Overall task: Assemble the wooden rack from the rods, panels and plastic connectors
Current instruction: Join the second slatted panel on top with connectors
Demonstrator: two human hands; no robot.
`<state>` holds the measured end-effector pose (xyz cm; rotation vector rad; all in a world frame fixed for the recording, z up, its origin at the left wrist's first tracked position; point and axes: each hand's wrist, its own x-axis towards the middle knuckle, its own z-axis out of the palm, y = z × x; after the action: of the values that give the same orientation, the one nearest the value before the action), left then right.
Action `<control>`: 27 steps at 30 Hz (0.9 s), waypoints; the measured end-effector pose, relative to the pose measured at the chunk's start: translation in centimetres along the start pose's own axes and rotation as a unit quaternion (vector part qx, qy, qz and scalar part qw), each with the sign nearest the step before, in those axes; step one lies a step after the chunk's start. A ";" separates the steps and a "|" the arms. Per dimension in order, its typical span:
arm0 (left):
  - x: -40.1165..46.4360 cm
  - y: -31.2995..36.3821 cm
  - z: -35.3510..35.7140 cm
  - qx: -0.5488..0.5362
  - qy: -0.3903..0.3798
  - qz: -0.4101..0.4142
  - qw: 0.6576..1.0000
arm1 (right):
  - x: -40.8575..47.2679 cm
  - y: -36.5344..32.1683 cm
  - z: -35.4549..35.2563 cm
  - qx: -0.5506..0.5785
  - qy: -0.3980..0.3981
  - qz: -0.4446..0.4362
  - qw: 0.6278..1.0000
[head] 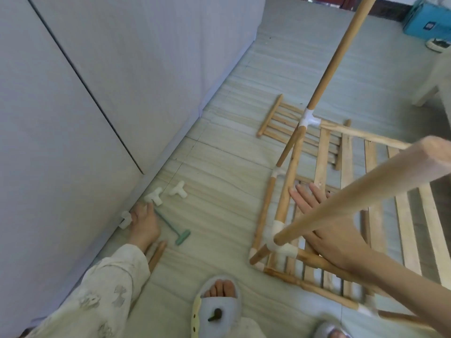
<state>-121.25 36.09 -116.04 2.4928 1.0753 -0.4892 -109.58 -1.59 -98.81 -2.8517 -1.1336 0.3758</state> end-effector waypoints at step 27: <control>-16.8 11.7 -13.5 -0.467 0.105 0.236 0.846 | -3.3 -3.8 -8.9 0.166 0.002 0.075 0.983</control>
<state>-121.18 24.67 -94.30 1.8032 0.5056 0.3960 -112.30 -0.67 -89.00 -2.6429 -0.7711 0.5117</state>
